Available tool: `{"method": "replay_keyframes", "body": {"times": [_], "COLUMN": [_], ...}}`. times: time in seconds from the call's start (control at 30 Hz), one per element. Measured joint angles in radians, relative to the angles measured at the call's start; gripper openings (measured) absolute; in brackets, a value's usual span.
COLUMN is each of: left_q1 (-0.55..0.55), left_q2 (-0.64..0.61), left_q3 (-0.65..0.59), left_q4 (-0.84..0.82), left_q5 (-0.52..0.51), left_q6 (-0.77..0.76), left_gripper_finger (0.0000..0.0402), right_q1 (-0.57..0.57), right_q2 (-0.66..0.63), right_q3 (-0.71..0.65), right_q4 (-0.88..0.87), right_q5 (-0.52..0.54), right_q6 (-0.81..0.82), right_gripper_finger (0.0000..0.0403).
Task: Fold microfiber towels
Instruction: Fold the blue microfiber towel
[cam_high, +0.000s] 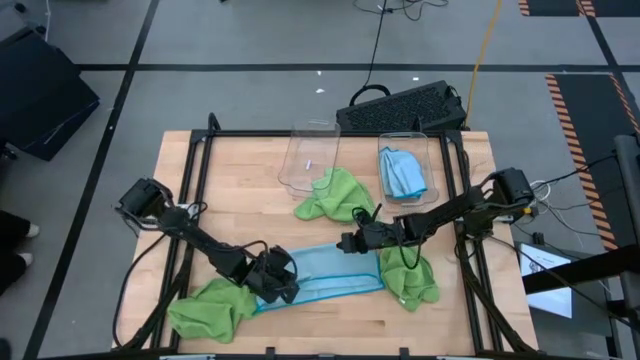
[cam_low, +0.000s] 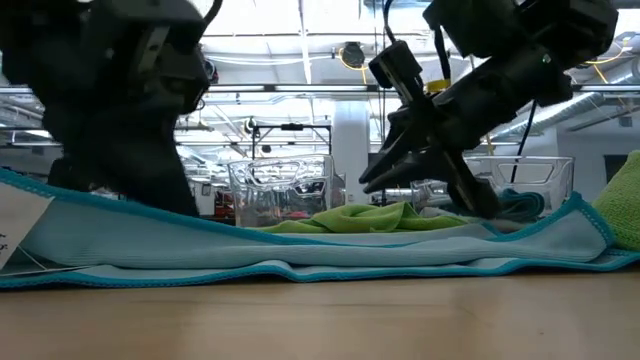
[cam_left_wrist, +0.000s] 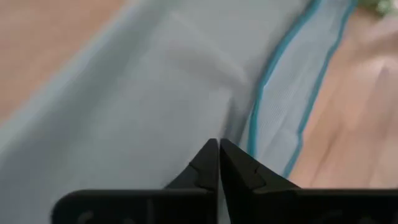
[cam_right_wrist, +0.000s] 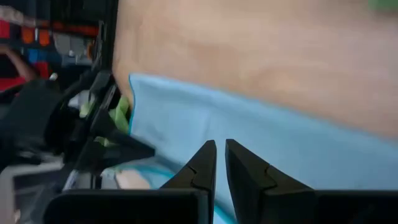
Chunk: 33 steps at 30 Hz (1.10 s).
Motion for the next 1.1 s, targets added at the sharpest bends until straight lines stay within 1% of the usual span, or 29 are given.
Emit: {"method": "replay_keyframes", "body": {"times": [0.1,0.23,0.33,0.43,0.6,0.77,0.87,1.0,1.1], "left_q1": [-0.009,-0.028,-0.041,-0.053,-0.072,-0.096,-0.105,-0.112,-0.114], "left_q2": [0.041,0.081,0.092,0.101,0.102,0.102,0.102,0.098,0.096], "left_q3": [-0.001,0.0,0.0,0.0,0.0,0.0,0.0,0.0,0.0], "left_q4": [0.11,0.249,0.305,0.303,0.268,0.235,0.236,0.279,0.337], "left_q5": [0.027,0.043,0.042,0.045,0.098,0.105,0.105,0.108,0.11], "left_q6": [0.042,0.106,0.129,0.129,0.134,0.132,0.13,0.127,0.113], "left_gripper_finger": [0.0017,0.0004,0.0006,0.001,0.0003,0.0016,0.0017,0.0004,0.0006], "right_q1": [0.002,0.002,0.002,0.003,0.02,0.057,0.085,0.122,0.15], "right_q2": [0.015,0.02,0.019,0.019,0.019,0.018,0.018,0.018,0.018], "right_q3": [0.0,0.001,0.001,0.001,0.001,0.001,0.001,0.001,0.001], "right_q4": [0.006,0.018,0.03,0.037,0.036,0.036,0.036,0.04,0.044], "right_q5": [-0.029,-0.033,-0.033,-0.036,-0.036,-0.036,-0.036,-0.036,-0.036], "right_q6": [0.008,0.006,0.0,-0.01,-0.012,0.006,0.013,0.013,0.03], "right_gripper_finger": [0.0026,0.0026,0.0026,0.0026,0.0026,0.0026,0.0026,0.0026,0.0026]}}
